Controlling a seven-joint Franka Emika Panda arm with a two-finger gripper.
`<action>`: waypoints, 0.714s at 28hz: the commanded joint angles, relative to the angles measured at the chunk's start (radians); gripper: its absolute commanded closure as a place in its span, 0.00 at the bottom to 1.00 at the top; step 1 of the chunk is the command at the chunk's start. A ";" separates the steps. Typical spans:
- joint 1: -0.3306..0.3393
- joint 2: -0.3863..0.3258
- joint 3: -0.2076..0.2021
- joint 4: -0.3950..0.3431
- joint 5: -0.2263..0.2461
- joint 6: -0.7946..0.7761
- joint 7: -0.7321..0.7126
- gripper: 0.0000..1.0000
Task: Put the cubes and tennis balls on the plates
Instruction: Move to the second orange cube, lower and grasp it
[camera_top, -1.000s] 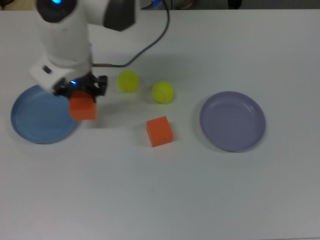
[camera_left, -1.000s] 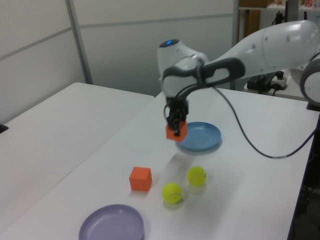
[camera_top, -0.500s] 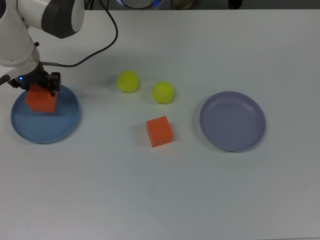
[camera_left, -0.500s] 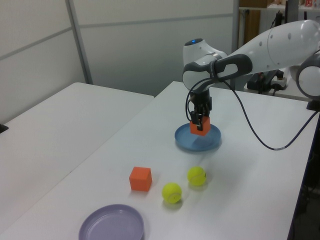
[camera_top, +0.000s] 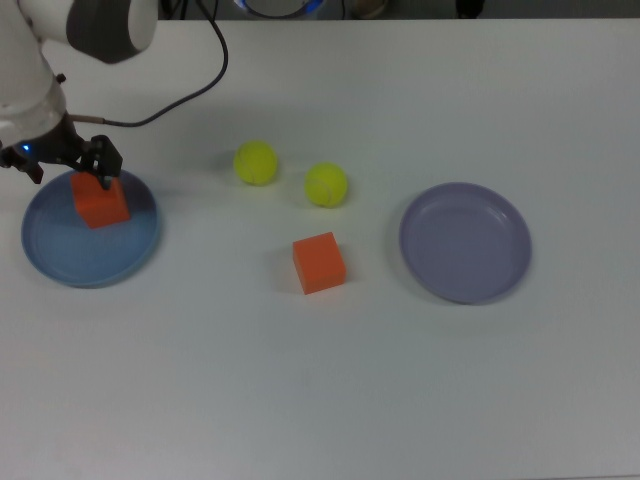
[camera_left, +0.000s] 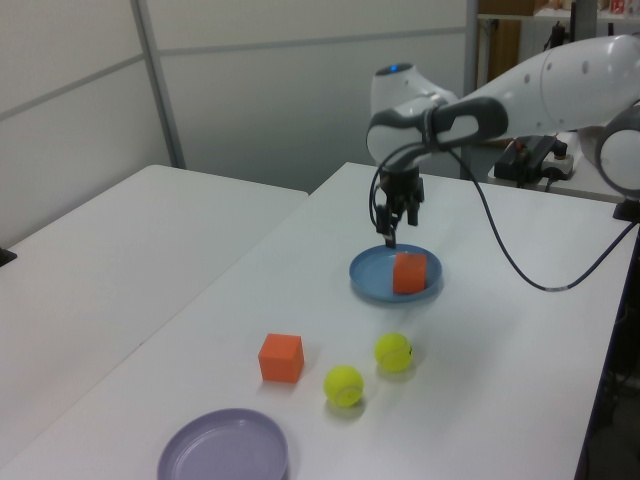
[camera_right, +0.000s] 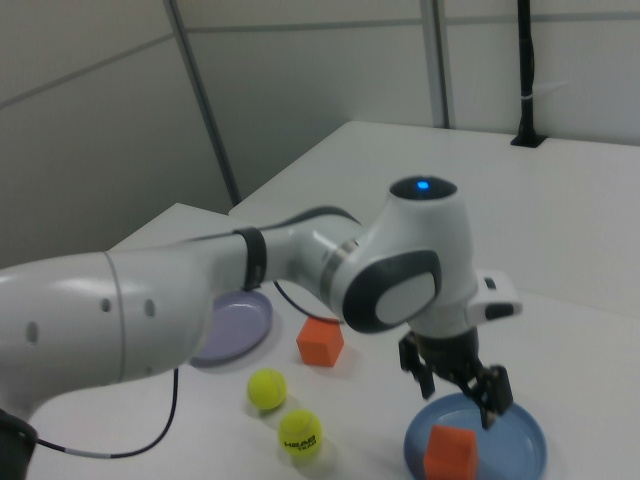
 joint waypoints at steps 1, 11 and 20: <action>0.022 -0.075 0.027 -0.012 0.054 -0.024 -0.004 0.00; 0.240 -0.055 0.127 -0.022 0.144 -0.016 0.094 0.00; 0.364 0.048 0.125 -0.014 0.045 0.080 0.264 0.00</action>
